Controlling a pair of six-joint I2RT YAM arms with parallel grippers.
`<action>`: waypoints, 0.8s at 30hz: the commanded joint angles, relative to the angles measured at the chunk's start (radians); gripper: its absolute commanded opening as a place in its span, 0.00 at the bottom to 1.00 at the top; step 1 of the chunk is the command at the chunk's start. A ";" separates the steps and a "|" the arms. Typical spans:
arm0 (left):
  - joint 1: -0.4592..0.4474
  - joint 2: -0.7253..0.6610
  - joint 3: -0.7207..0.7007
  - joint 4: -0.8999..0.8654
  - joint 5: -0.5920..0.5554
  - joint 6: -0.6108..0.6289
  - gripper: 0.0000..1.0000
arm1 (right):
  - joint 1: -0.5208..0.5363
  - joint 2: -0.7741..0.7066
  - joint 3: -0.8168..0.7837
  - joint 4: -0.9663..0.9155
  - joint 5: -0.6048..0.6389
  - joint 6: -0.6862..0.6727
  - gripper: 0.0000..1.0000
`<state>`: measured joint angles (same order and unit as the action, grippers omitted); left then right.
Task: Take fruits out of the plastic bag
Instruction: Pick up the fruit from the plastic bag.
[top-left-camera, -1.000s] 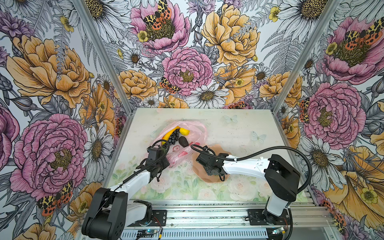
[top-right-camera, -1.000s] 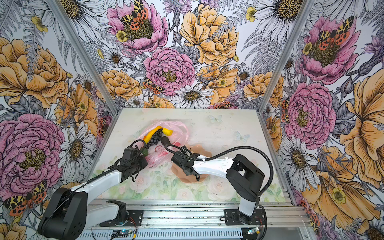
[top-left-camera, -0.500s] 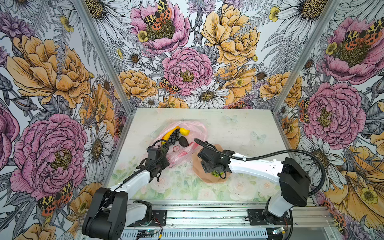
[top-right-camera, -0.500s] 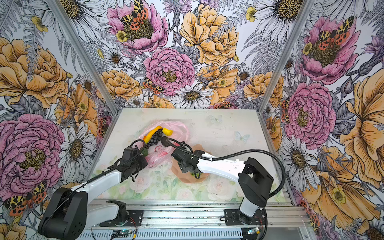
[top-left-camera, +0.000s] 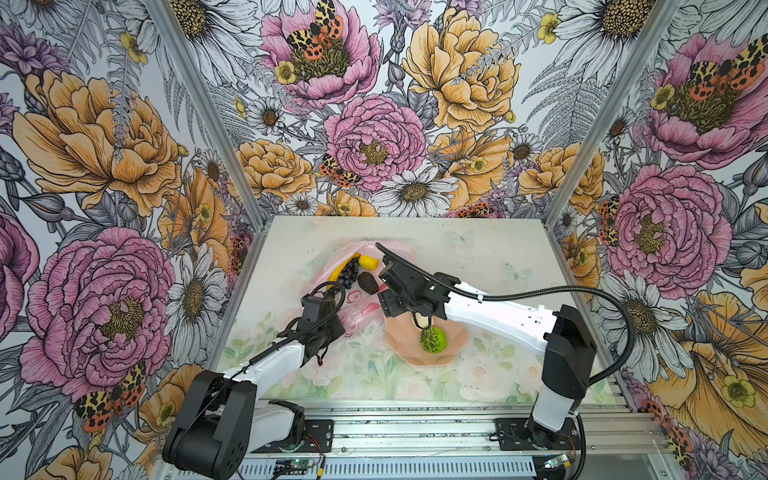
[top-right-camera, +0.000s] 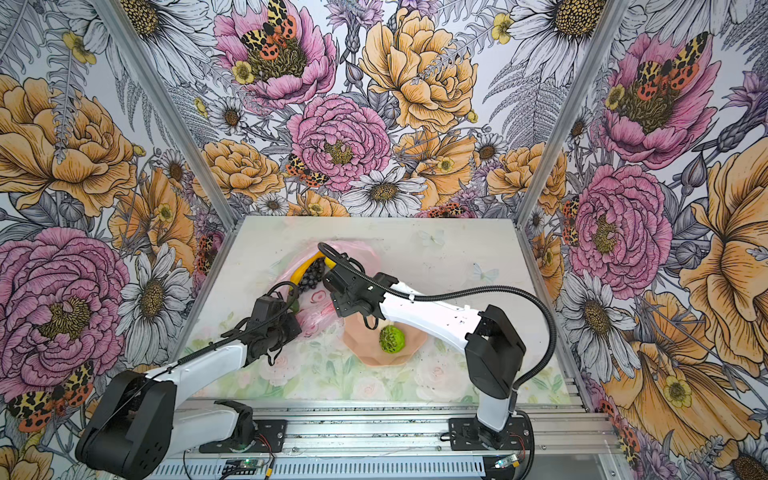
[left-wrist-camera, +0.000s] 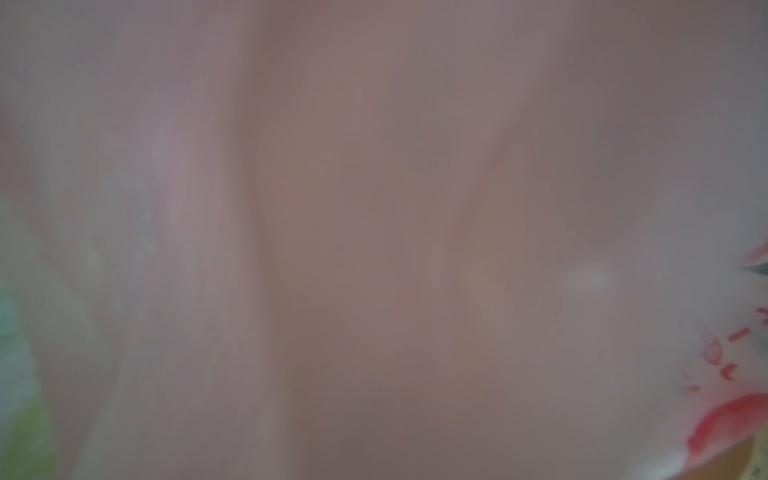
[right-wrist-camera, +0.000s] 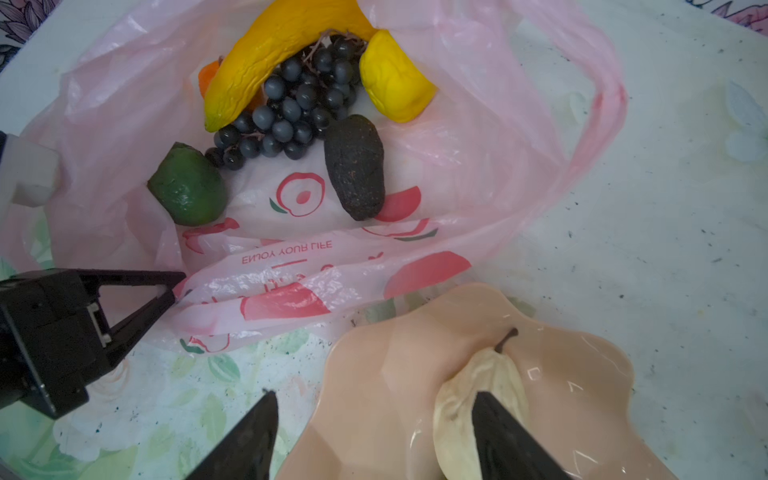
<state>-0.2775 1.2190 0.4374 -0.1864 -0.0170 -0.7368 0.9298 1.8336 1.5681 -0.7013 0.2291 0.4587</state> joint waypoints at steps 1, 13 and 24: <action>-0.006 -0.015 -0.018 -0.004 -0.011 -0.021 0.00 | -0.022 0.105 0.115 0.008 -0.064 -0.054 0.74; -0.032 -0.090 -0.071 -0.054 -0.049 -0.082 0.00 | -0.115 0.464 0.480 0.005 -0.189 -0.087 0.71; -0.031 -0.246 -0.127 -0.122 -0.124 -0.122 0.00 | -0.128 0.654 0.643 0.002 -0.228 -0.098 0.70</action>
<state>-0.3038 0.9905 0.3271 -0.2836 -0.1013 -0.8394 0.7998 2.4470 2.1654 -0.6994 0.0166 0.3721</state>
